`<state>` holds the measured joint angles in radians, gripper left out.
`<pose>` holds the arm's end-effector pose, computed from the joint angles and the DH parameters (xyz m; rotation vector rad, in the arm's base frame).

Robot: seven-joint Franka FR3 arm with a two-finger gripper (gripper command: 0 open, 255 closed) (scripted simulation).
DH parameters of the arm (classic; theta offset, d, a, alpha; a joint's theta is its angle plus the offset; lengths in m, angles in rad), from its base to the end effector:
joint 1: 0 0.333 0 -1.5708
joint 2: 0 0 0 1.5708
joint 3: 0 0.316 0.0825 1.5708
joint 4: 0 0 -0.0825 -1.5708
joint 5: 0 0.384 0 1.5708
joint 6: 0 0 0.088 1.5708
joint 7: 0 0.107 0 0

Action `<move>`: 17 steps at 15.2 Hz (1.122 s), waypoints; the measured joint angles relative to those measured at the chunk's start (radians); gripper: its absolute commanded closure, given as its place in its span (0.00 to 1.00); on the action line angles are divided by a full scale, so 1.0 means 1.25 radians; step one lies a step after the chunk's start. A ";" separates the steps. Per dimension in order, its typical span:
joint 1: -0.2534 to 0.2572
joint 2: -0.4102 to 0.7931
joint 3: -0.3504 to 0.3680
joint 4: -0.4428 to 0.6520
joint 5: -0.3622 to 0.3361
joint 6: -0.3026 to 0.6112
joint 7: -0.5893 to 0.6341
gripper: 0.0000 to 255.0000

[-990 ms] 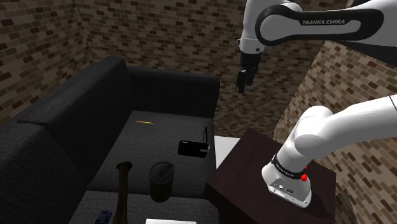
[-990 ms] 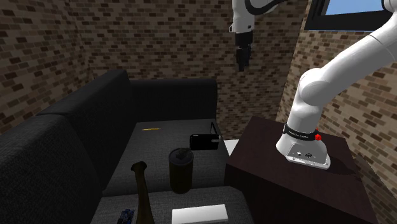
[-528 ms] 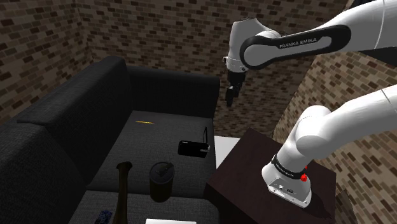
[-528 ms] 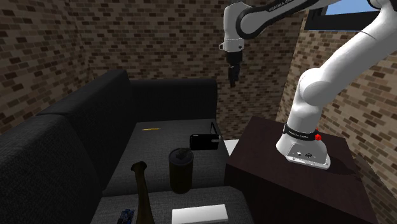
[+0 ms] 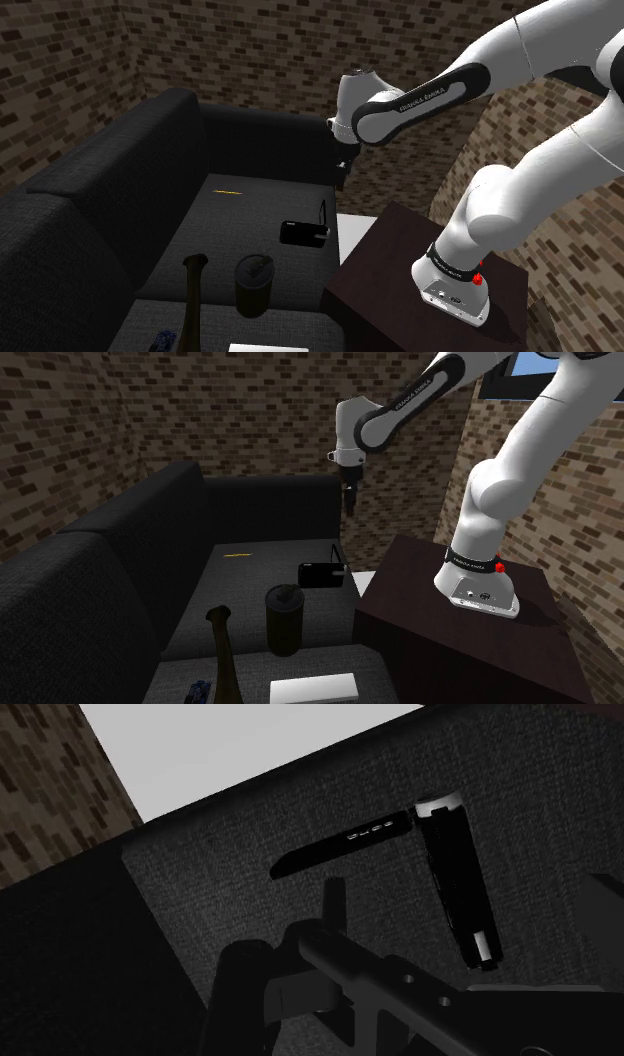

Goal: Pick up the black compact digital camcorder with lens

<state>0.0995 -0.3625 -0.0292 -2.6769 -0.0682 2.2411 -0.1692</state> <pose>0.3827 0.0256 0.3453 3.0698 0.4422 -0.1165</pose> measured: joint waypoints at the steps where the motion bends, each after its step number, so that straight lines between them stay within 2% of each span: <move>1: 0.007 0.029 0.002 0.000 0.003 0.032 -0.007 0.00; 12: 0.067 0.384 0.037 0.056 0.037 0.367 -0.100 0.00; 17: 0.076 0.515 0.052 0.105 0.037 0.459 -0.129 0.00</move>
<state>0.1940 0.2811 0.0357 -2.5462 -0.0214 2.8152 -0.3307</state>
